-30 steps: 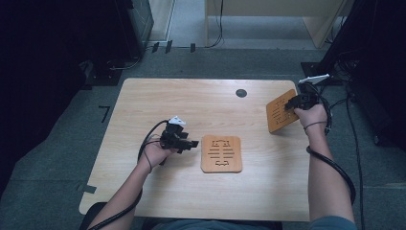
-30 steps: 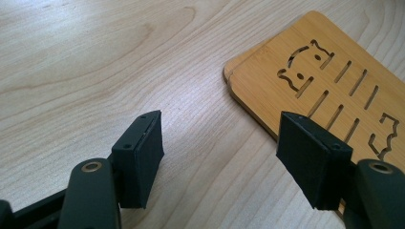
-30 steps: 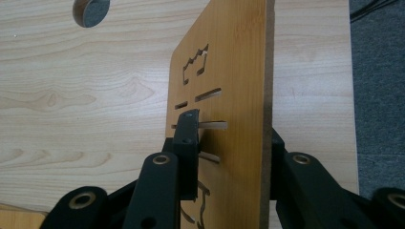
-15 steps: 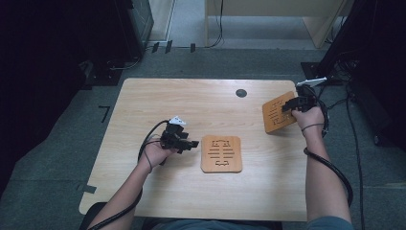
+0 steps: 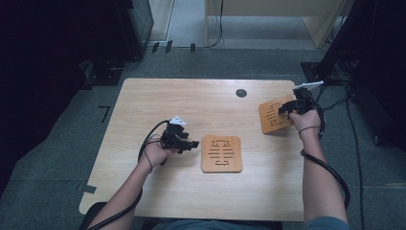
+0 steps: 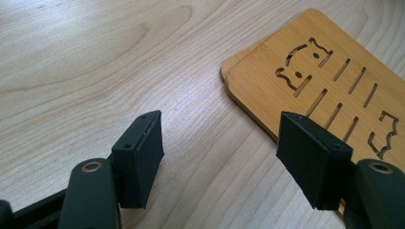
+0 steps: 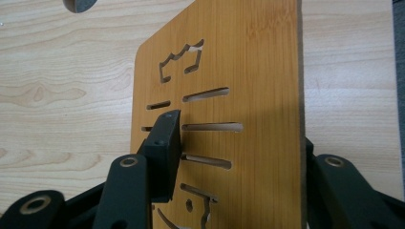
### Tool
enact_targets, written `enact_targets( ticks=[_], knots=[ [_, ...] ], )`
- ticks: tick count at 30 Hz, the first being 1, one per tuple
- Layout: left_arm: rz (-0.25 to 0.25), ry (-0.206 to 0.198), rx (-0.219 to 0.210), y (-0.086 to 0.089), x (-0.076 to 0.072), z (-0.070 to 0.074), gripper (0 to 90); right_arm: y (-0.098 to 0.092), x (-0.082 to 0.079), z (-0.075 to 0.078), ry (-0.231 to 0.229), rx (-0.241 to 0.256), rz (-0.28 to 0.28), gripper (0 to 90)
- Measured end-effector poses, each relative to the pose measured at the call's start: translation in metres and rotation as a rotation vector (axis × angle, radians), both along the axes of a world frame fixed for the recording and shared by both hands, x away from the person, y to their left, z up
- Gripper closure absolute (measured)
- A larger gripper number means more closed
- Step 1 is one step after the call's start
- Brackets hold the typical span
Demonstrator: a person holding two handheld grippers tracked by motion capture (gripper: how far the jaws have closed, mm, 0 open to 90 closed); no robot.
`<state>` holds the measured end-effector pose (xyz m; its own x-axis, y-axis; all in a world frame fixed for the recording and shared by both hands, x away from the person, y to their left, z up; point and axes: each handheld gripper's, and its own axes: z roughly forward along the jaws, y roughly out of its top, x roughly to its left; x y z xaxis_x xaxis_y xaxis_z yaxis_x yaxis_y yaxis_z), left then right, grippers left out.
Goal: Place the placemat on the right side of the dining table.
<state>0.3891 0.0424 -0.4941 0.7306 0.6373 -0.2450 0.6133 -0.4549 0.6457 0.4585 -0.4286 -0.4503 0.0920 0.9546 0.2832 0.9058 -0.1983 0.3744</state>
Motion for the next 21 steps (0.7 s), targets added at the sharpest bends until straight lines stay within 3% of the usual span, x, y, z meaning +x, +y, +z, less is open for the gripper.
enact_targets(
  ticks=[21],
  knots=[
    [-0.007,-0.002,0.006,-0.002,-0.001,-0.001,31.8,0.001,0.000,-0.020,-0.006,-0.008,-0.028,35.8]
  ],
)
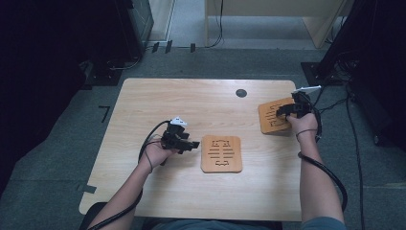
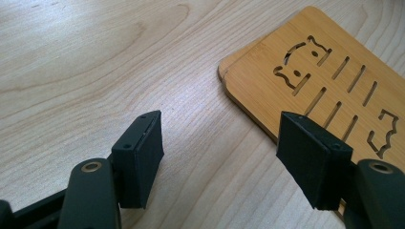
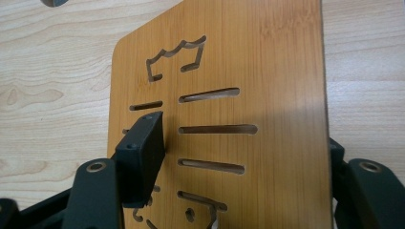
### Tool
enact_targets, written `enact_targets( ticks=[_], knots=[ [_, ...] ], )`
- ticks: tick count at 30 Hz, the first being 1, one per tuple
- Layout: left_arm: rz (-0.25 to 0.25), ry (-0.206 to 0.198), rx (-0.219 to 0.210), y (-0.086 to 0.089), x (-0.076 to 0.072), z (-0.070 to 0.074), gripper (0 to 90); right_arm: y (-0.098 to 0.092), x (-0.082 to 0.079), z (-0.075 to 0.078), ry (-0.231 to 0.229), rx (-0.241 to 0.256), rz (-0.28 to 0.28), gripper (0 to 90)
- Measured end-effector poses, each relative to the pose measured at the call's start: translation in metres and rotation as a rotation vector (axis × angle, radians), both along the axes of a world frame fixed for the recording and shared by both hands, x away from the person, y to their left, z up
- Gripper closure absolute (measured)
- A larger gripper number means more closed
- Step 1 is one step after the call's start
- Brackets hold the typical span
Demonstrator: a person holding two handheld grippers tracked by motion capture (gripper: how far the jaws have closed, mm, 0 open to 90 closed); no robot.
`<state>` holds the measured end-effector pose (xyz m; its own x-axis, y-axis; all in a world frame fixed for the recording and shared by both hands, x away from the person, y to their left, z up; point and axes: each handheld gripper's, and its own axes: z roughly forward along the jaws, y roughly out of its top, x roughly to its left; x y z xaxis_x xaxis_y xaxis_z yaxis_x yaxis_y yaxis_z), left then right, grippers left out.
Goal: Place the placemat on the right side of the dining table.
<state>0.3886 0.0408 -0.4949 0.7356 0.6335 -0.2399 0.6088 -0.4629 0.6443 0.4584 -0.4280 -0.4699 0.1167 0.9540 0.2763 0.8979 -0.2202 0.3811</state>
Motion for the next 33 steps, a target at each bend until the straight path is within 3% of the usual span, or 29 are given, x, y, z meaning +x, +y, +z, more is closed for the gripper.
enact_targets(
  ticks=[33],
  knots=[
    [-0.002,-0.001,0.005,0.000,0.000,-0.001,31.7,0.005,0.004,-0.015,-0.007,0.028,-0.019,24.8]
  ],
)
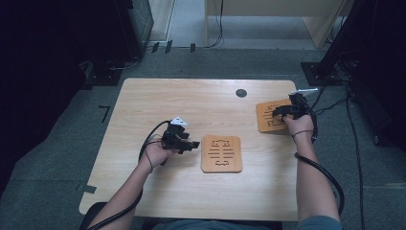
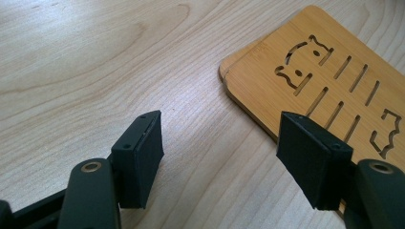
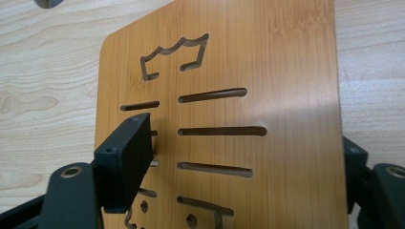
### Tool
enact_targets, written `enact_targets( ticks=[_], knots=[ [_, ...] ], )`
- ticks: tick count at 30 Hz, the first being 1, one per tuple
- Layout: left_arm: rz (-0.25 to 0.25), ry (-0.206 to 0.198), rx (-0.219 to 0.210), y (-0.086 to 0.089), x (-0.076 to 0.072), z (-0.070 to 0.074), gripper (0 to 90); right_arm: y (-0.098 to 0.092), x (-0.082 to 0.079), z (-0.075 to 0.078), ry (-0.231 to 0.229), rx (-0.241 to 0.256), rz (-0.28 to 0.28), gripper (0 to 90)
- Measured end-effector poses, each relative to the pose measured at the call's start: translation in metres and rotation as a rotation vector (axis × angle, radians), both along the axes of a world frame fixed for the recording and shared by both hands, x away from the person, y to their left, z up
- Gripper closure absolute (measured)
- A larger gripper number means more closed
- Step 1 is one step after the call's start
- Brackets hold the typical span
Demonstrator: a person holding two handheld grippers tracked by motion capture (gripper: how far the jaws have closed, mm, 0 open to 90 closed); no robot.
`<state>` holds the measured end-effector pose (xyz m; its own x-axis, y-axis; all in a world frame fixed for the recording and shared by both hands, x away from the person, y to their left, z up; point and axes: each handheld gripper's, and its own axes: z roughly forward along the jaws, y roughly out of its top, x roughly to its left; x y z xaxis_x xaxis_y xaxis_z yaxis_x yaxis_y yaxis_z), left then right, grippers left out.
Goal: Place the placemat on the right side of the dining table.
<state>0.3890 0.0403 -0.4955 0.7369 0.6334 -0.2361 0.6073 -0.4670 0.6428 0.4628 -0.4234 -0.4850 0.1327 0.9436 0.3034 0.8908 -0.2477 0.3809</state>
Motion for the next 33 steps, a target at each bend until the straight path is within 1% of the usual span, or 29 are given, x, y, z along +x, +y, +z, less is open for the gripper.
enact_targets(
  ticks=[6,11,12,13,16,19,20,24,27,29,31,32,33],
  knots=[
    [-0.002,0.000,0.001,-0.0002,-0.0002,0.0000,31.7,0.0005,0.0006,-0.0019,0.005,-0.002,0.001,22.7],
    [-0.004,-0.006,0.010,-0.0012,-0.0009,-0.0005,31.7,0.0013,0.0006,-0.0003,0.003,-0.013,0.005,23.7],
    [-0.005,-0.005,0.009,-0.0013,-0.0009,-0.0005,31.7,0.0005,-0.0001,0.0009,-0.015,-0.017,0.007,25.4],
    [-0.006,-0.004,0.008,-0.0016,-0.0010,-0.0007,31.7,0.0001,-0.0003,0.0008,-0.023,-0.014,0.006,25.7],
    [-0.006,-0.004,0.007,-0.0016,-0.0010,-0.0006,31.7,-0.0012,-0.0009,-0.0009,-0.020,-0.002,0.001,25.1],
    [-0.005,-0.004,0.008,-0.0012,-0.0008,-0.0006,31.7,-0.0010,-0.0018,-0.0001,-0.036,-0.008,0.015,26.6],
    [-0.005,-0.004,0.009,-0.0012,-0.0008,-0.0006,31.7,-0.0012,-0.0018,0.0003,-0.031,-0.002,0.019,26.8],
    [-0.005,-0.002,0.007,-0.0016,-0.0013,-0.0005,31.7,-0.0021,-0.0011,0.0036,-0.014,-0.017,0.037,26.8],
    [-0.006,-0.001,0.007,-0.0016,-0.0014,-0.0006,31.6,-0.0043,-0.0003,0.0047,0.015,0.021,0.043,27.2],
    [-0.007,-0.002,0.010,-0.0013,-0.0013,-0.0006,31.7,-0.0052,-0.0002,0.0055,0.018,0.010,0.048,26.8],
    [-0.007,-0.002,0.011,-0.0012,-0.0012,-0.0005,31.6,-0.0053,0.0002,0.0039,0.050,0.014,0.064,26.1],
    [-0.006,-0.002,0.009,-0.0013,-0.0012,-0.0005,31.6,-0.0050,-0.0001,0.0029,0.052,0.008,0.079,25.5],
    [-0.006,-0.002,0.007,-0.0014,-0.0013,-0.0005,31.6,-0.0046,-0.0004,0.0025,0.048,0.008,0.083,25.4]
  ],
)
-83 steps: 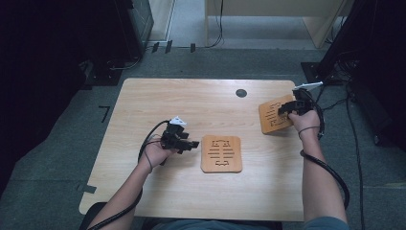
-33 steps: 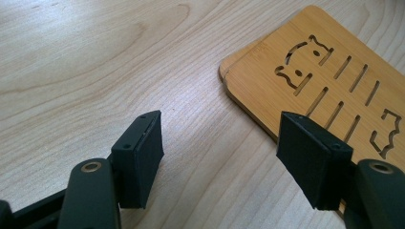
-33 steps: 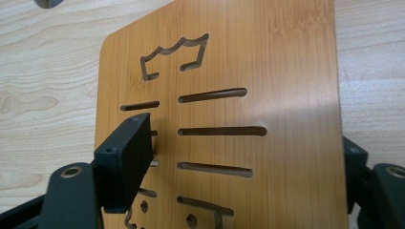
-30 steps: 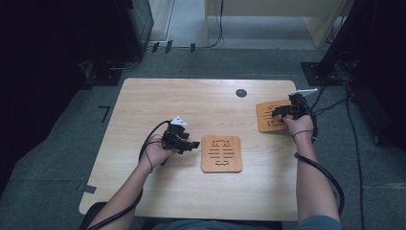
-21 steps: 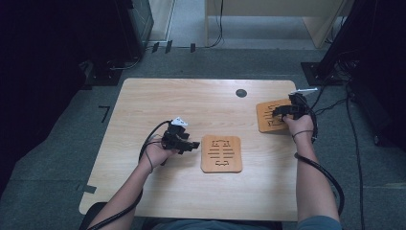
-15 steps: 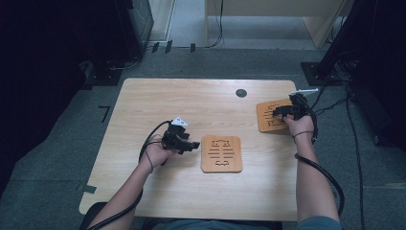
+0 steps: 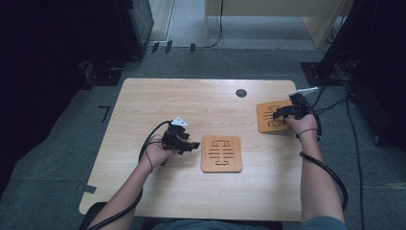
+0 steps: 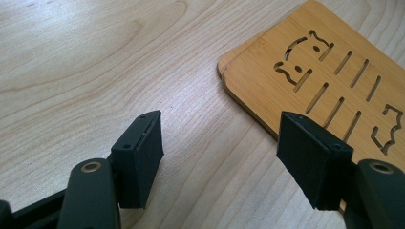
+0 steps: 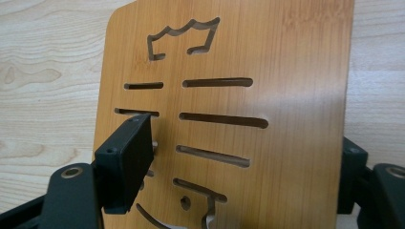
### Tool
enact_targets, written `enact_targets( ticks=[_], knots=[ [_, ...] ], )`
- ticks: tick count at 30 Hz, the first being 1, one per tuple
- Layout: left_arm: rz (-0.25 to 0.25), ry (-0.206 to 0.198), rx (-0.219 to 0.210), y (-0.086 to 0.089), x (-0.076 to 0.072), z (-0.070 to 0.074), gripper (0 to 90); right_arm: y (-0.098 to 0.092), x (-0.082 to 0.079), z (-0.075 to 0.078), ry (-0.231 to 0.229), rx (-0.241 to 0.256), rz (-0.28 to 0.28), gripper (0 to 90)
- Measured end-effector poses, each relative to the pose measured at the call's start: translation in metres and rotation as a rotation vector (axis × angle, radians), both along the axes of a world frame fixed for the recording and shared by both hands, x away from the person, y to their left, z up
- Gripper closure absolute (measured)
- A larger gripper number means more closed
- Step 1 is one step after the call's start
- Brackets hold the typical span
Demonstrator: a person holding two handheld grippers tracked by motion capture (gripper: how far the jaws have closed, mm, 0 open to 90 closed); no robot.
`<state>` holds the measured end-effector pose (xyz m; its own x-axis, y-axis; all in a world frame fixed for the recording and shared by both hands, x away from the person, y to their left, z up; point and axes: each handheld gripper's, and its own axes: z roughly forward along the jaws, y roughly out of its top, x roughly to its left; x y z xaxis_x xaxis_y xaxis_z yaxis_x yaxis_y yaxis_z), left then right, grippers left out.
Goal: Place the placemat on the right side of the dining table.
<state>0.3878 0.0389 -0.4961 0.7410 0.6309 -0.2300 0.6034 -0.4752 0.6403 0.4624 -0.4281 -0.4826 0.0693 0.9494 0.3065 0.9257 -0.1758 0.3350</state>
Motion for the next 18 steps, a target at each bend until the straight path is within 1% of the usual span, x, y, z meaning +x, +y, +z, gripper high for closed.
enact_targets(
  ticks=[1,2,3,5,9,10,12,13,14,16,17,18],
  knots=[
    [0.000,0.001,0.000,0.0000,0.0000,0.0000,31.6,0.0005,-0.0001,-0.0008,0.001,0.024,0.005,25.8],
    [-0.002,0.000,0.001,-0.0001,0.0000,-0.0002,31.6,0.0003,-0.0004,-0.0011,-0.002,0.033,0.012,26.8],
    [-0.003,-0.001,0.004,-0.0001,0.0000,-0.0004,31.6,0.0006,-0.0007,-0.0014,-0.007,0.031,0.014,26.8],
    [-0.005,0.000,0.004,-0.0001,0.0000,-0.0004,31.6,0.0015,-0.0004,-0.0008,0.000,0.006,0.013,25.7],
    [-0.002,0.000,0.003,0.0006,-0.0001,0.0002,31.6,0.0006,0.0003,0.0038,0.008,-0.001,0.013,27.6],
    [-0.002,0.000,0.003,0.0008,0.0000,0.0002,31.6,0.0004,0.0004,0.0046,0.010,0.000,0.017,27.8],
    [-0.003,0.000,0.004,0.0009,0.0001,0.0001,31.6,0.0014,0.0003,0.0064,0.014,-0.021,0.040,27.1],
    [-0.003,0.000,0.004,0.0007,0.0001,-0.0001,31.6,0.0026,0.0002,0.0067,0.021,-0.027,0.061,26.5],
    [-0.004,0.001,0.004,0.0004,0.0001,-0.0002,31.6,0.0034,0.0001,0.0062,0.033,-0.022,0.070,26.0],
    [-0.004,0.000,0.002,-0.0001,-0.0001,-0.0002,31.6,0.0046,0.0006,0.0045,0.063,-0.001,0.065,26.4],
    [-0.004,0.000,0.002,-0.0002,-0.0001,-0.0001,31.6,0.0045,0.0004,0.0044,0.043,-0.006,0.063,26.4],
    [-0.004,0.000,0.002,0.0000,-0.0001,-0.0001,31.6,0.0047,0.0007,0.0047,0.036,-0.010,0.049,26.3]
  ],
)
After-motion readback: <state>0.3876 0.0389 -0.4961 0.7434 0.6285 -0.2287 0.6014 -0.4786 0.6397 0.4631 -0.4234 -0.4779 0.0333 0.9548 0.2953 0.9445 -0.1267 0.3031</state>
